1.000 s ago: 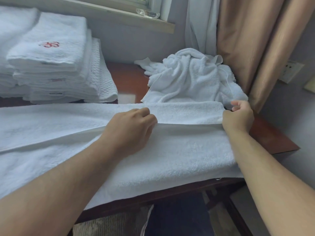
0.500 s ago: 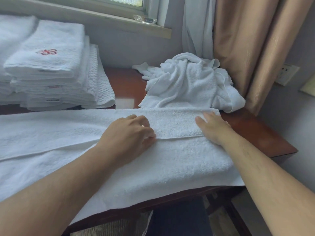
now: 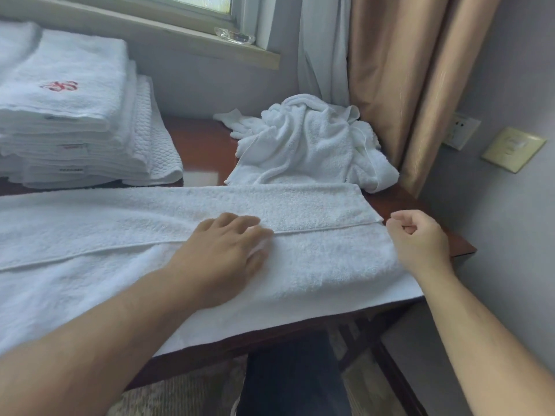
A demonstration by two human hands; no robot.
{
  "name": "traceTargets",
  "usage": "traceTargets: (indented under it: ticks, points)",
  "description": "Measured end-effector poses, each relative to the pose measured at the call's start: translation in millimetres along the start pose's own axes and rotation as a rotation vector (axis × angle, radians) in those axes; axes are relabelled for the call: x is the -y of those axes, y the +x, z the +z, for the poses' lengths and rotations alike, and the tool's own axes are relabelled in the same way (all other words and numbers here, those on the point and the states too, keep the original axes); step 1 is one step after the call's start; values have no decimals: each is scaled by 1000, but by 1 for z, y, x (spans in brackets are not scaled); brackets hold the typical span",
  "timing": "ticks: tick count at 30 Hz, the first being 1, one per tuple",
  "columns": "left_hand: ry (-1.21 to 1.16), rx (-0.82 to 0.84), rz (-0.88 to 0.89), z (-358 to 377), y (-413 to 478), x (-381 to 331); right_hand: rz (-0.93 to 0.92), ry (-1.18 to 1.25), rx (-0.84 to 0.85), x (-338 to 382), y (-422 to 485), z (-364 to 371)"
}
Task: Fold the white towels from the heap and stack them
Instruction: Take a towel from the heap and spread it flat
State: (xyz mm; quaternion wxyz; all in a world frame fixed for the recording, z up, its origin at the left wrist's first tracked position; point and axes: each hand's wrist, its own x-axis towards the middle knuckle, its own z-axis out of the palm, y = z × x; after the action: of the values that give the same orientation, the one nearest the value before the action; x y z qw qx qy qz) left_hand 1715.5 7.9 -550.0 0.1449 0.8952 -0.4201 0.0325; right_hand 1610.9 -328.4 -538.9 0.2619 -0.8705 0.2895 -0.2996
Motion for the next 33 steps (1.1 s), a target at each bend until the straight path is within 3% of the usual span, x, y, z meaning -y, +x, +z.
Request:
traceTargets:
  ticks: [4,6,10,15,18,21,23,27,33]
  points:
    - [26,44,20,5,-1,-11,-92,-237,38,-21,-27,1]
    - [33,40,21,5,0,-15,-129,-249,-26,-27,-33,-3]
    - [8,7,84,5,-2,-32,91,-75,-175,-36,-47,-12]
    - [24,45,132,10,-4,-46,488,190,85,-43,-70,-10]
    - [27,58,125,9,-4,-46,450,255,99,-44,-82,-10]
    - [19,89,113,8,-3,-46,352,324,-3,-37,-86,-14]
    - [-7,99,95,7,-2,-49,340,489,-49,-31,-81,-22]
    - [-134,96,54,-4,3,-59,418,1109,56,-7,-61,-34]
    - [-241,195,59,-19,8,-66,428,1377,169,22,-22,-43]
